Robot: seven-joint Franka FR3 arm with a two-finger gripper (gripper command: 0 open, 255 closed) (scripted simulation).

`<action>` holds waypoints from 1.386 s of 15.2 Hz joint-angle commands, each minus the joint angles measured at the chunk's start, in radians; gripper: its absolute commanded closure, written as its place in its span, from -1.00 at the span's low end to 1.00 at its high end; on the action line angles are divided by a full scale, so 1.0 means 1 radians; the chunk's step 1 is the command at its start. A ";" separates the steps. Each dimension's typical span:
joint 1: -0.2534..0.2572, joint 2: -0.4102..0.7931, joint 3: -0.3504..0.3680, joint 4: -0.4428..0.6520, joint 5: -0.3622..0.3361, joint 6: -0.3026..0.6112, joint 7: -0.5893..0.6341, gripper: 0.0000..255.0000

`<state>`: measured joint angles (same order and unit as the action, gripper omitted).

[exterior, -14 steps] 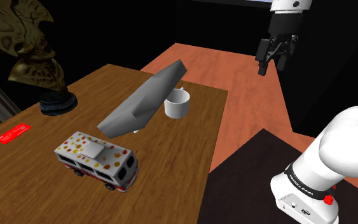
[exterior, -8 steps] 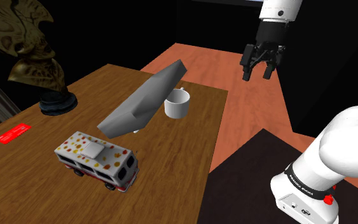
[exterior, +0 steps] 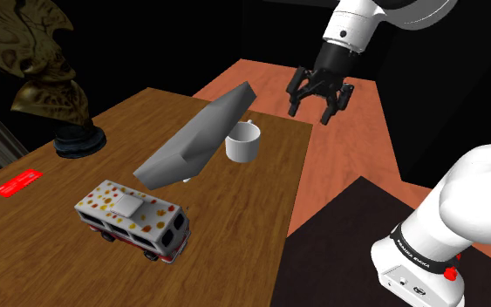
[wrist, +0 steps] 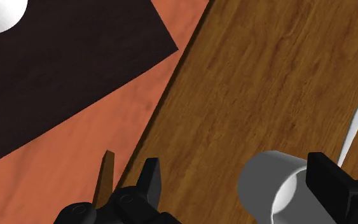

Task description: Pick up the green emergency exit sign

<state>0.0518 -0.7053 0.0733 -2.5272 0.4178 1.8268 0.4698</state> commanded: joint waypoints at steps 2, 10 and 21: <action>0.018 0.051 0.032 -0.007 0.106 0.123 0.057 -1.00; 0.072 0.238 0.100 0.047 0.374 0.445 0.139 -1.00; 0.125 0.410 0.124 0.093 0.604 0.679 0.069 -1.00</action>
<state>0.1736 -0.2981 0.1988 -2.4235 1.0070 2.4952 0.5564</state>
